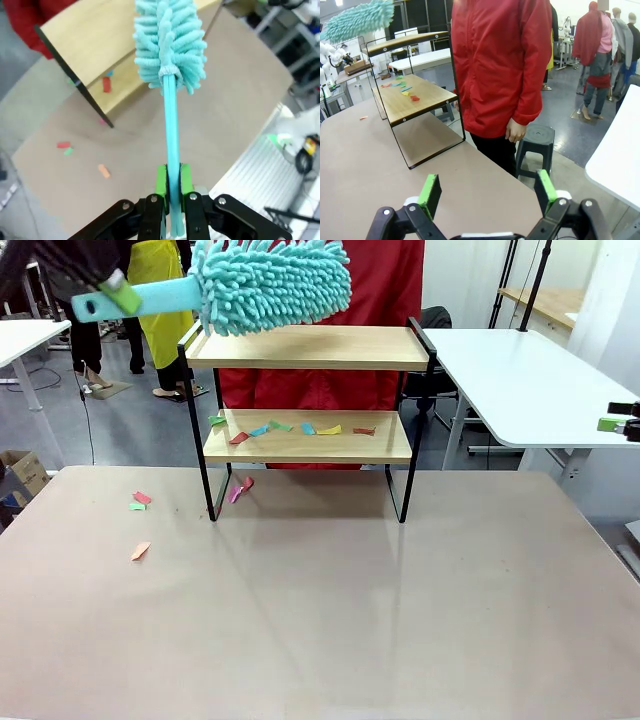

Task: Clean the shelf.
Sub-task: Clean the specific section of the Shelf indicated by the human with the Duster.

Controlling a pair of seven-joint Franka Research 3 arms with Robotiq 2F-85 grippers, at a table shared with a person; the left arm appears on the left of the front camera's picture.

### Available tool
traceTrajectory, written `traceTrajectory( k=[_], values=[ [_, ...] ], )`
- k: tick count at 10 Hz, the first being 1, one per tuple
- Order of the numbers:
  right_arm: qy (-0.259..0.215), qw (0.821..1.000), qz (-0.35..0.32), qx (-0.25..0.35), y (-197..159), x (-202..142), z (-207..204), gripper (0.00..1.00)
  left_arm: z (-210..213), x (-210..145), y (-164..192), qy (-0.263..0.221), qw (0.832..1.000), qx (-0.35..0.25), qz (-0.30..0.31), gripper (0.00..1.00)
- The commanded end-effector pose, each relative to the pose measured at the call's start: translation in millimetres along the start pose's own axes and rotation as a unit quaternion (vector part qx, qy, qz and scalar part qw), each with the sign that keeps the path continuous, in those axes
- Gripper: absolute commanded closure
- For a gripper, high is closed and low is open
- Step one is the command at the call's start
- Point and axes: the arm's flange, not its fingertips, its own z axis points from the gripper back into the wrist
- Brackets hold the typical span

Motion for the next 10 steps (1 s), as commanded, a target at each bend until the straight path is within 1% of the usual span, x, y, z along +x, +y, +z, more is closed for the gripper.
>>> traceTrajectory(
  k=[1,2,3,4,6,7,8,9,10],
  values=[
    [0.000,1.000,0.002,-0.001,1.0,2.1,-0.8,0.00,17.0,1.9,10.5,0.028,0.998,-0.026,-0.043,0.87],
    [0.000,1.000,0.002,-0.001,1.0,2.1,-0.8,0.00,19.8,0.2,11.7,0.021,0.994,-0.048,-0.092,0.87],
    [0.000,1.000,0.002,-0.001,1.0,2.1,-0.8,0.00,21.0,-2.2,11.6,0.015,0.991,-0.054,-0.125,0.87],
    [0.000,1.000,0.002,-0.001,1.0,2.1,-0.8,0.00,21.9,-5.2,11.5,0.006,0.983,-0.071,-0.170,0.87],
    [0.000,1.000,0.002,-0.001,1.0,2.1,-0.8,0.00,18.8,-10.6,13.1,0.019,0.972,-0.101,-0.210,0.87],
    [0.000,1.000,0.002,-0.001,1.0,2.1,-0.8,0.00,12.9,-12.4,15.3,0.038,0.963,-0.110,-0.242,0.87],
    [0.000,1.000,0.002,-0.001,1.0,2.1,-0.8,0.00,5.8,-13.5,14.8,0.069,0.951,-0.118,-0.277,0.87],
    [0.000,1.000,0.002,-0.001,1.0,2.1,-0.8,0.00,-2.2,-13.5,13.9,0.106,0.941,-0.115,-0.301,0.87],
    [0.000,1.000,0.002,-0.001,1.0,2.1,-0.8,0.00,-10.4,-13.2,15.0,0.138,0.933,-0.114,-0.312,0.87]
  ],
)
